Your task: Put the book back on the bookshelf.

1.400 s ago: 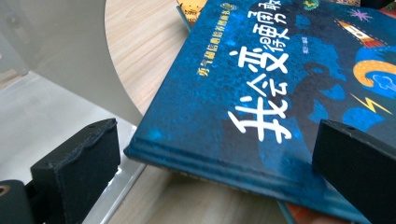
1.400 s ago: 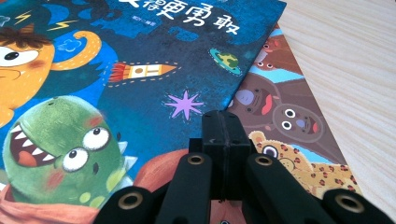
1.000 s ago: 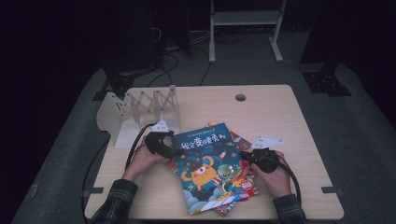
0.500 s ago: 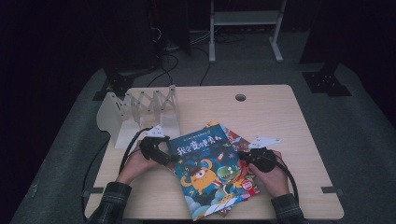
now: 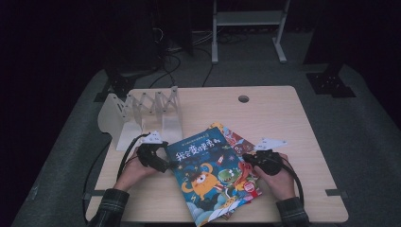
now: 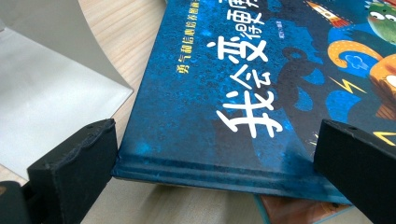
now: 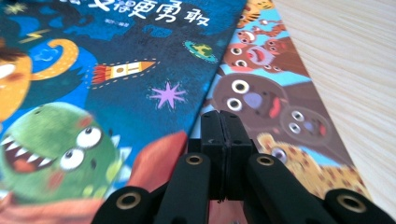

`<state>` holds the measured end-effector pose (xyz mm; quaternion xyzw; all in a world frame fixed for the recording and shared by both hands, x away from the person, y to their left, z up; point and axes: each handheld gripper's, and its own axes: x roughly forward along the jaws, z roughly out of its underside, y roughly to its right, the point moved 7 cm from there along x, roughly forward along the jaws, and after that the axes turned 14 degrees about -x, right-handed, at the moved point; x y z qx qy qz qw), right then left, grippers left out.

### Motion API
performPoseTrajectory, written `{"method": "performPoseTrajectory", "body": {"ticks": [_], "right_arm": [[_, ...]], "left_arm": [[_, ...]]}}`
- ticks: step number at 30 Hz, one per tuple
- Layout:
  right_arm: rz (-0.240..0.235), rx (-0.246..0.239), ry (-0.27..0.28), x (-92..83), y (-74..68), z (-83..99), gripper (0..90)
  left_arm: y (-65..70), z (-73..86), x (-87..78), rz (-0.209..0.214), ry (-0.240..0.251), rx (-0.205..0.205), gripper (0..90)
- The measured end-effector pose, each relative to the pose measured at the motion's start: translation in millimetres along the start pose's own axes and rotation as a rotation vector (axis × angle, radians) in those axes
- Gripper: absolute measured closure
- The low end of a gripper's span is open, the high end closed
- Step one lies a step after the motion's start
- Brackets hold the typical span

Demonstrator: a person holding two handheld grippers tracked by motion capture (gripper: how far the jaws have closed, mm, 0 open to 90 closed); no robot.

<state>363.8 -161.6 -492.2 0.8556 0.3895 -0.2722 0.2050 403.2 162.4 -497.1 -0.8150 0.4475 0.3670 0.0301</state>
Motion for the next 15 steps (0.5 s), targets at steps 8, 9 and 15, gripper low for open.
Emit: {"method": "performPoseTrajectory", "body": {"ticks": [8,9,15], "right_arm": [[-0.005,0.011,0.008,-26.3,-5.3,13.6,88.7],[-0.005,0.011,0.005,-28.5,-6.3,15.6,89.0],[-0.019,0.019,-0.004,-43.7,-16.0,33.6,89.7]], "left_arm": [[0.2,0.1,0.1,-0.004,0.004,-0.004,0.0],[0.2,0.1,0.1,-0.004,0.005,-0.004,0.0],[0.0,0.2,0.1,-0.001,0.004,-0.003,0.0]]}}
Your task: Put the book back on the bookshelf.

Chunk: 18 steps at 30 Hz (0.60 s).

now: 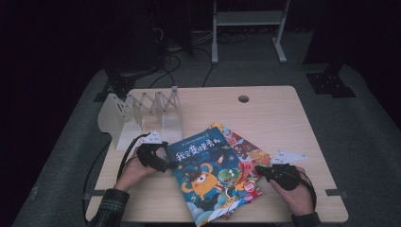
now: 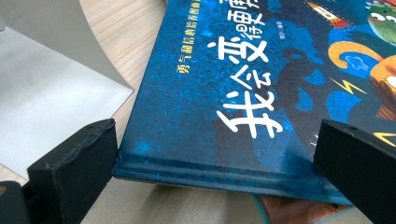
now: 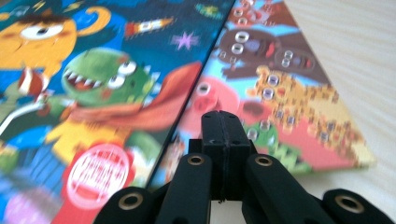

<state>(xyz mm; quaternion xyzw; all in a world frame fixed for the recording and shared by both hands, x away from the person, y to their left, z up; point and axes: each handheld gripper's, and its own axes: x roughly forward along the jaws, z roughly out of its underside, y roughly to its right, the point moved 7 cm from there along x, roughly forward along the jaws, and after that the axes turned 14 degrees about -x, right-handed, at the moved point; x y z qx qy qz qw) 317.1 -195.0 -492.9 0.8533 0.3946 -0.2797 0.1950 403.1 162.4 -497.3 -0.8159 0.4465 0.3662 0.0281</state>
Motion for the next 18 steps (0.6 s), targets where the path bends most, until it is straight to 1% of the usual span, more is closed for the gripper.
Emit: {"method": "performPoseTrajectory", "body": {"ticks": [2,9,18], "right_arm": [[-0.012,-0.004,-0.006,-6.0,-3.6,7.5,89.7],[-0.033,-0.013,-0.011,-14.7,-13.3,18.4,89.7],[-0.062,0.002,-0.003,-25.3,-27.7,30.8,89.6]], "left_arm": [[-0.1,0.0,0.1,0.002,-0.002,0.000,0.0],[0.1,-0.2,0.3,0.002,-0.002,-0.002,0.0],[0.1,-0.5,0.4,0.002,-0.008,-0.003,0.0]]}}
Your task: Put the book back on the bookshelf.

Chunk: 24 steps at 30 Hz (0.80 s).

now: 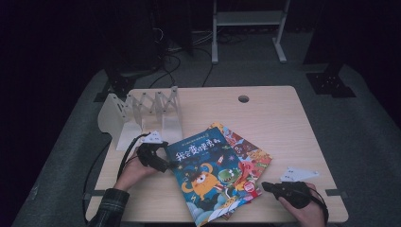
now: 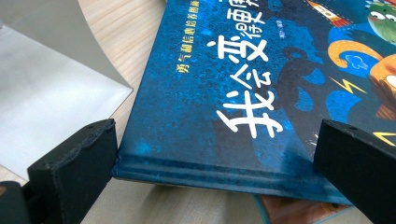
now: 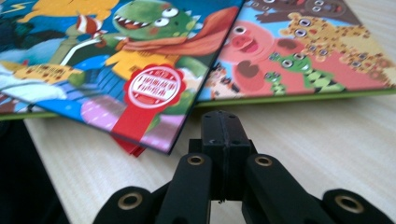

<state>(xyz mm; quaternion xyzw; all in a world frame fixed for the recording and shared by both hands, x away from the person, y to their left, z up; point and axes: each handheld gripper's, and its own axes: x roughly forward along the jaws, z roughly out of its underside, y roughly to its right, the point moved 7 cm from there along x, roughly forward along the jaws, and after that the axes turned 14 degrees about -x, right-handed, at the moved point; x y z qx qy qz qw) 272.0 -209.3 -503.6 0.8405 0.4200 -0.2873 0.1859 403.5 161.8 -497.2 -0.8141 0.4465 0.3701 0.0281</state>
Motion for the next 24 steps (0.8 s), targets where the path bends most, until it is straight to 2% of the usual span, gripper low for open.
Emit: {"method": "performPoseTrajectory", "body": {"ticks": [6,15,19,24], "right_arm": [[-0.019,-0.012,0.005,-6.1,-13.5,6.1,89.7],[-0.035,-0.024,0.020,-13.9,-24.3,10.4,89.8],[-0.053,-0.037,0.019,-12.0,-29.5,9.2,89.8],[-0.053,-0.051,0.006,-6.8,-30.9,7.8,89.8]], "left_arm": [[0.0,-0.1,0.0,-0.001,-0.001,-0.001,0.0],[0.2,-0.1,0.1,-0.002,-0.004,-0.003,0.0],[0.2,-0.2,0.1,-0.001,-0.007,-0.002,0.0],[0.8,0.2,-0.2,0.003,-0.014,0.001,0.0]]}}
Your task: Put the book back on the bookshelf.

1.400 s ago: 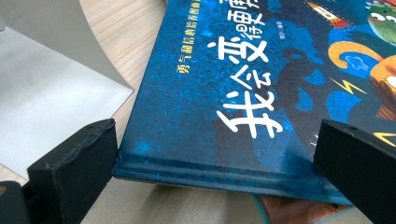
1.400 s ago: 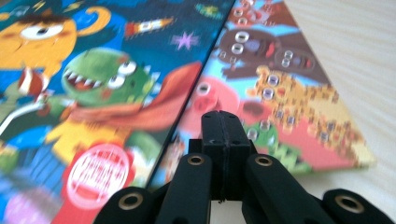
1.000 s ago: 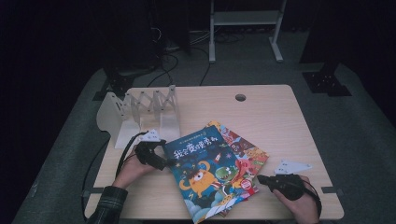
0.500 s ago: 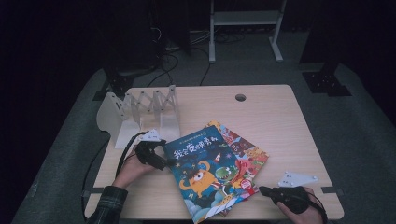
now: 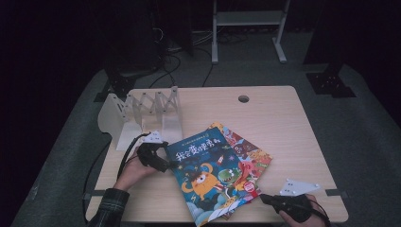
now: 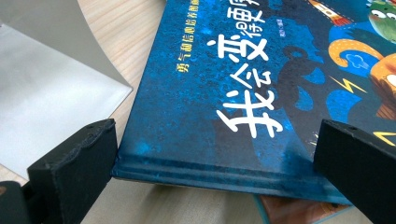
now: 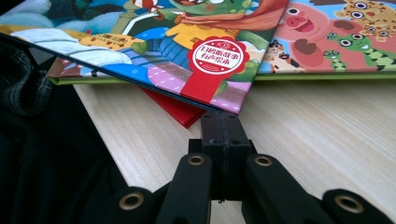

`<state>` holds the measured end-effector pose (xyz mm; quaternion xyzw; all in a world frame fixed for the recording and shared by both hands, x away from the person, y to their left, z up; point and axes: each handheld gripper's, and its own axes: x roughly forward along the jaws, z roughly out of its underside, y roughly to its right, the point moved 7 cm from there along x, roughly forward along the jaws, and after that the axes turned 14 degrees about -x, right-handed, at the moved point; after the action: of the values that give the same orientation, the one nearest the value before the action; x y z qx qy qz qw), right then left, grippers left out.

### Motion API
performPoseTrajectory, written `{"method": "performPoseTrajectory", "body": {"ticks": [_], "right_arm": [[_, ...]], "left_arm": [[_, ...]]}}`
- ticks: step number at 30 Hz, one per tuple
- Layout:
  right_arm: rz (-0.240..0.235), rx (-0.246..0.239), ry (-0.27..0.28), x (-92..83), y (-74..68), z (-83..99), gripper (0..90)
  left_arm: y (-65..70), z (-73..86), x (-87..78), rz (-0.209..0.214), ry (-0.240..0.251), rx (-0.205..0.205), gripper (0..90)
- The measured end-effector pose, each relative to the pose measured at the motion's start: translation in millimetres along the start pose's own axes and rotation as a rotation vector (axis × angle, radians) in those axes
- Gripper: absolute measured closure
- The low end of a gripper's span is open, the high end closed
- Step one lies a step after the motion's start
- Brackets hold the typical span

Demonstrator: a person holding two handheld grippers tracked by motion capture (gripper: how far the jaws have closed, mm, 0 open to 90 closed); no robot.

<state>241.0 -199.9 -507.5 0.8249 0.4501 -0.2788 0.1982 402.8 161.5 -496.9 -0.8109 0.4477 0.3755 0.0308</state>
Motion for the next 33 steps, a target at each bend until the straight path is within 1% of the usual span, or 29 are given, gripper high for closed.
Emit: {"method": "performPoseTrajectory", "body": {"ticks": [3,6,9,10,22,28,29,30,33], "right_arm": [[-0.002,-0.004,-0.006,2.2,0.3,-1.2,89.8],[0.012,0.000,-0.006,2.4,4.5,-1.0,89.8],[0.016,0.002,-0.008,2.4,6.8,-1.0,89.8],[0.024,0.003,-0.010,2.6,9.7,-1.0,89.8],[0.059,0.010,-0.023,4.4,26.1,-2.1,89.8],[0.080,0.007,-0.031,7.3,38.5,-3.7,89.8],[0.082,0.013,-0.035,7.7,40.0,-4.1,89.8],[0.088,0.011,-0.035,9.0,43.7,-4.8,89.8],[0.090,0.014,-0.038,9.8,46.1,-5.2,89.8]], "left_arm": [[1.5,0.7,-0.4,0.006,-0.008,0.002,0.0],[3.4,1.1,-0.1,0.013,-0.013,0.009,0.0],[5.4,1.4,0.2,0.020,-0.020,0.015,0.0],[6.2,1.5,0.5,0.025,-0.022,0.016,0.0],[12.6,1.3,4.0,0.045,-0.035,0.032,0.0],[15.1,0.9,5.3,0.050,-0.038,0.039,0.0],[15.3,0.9,5.4,0.051,-0.039,0.039,0.0],[15.4,0.8,5.5,0.051,-0.039,0.040,0.0],[15.7,0.8,5.9,0.052,-0.038,0.040,0.0]]}}
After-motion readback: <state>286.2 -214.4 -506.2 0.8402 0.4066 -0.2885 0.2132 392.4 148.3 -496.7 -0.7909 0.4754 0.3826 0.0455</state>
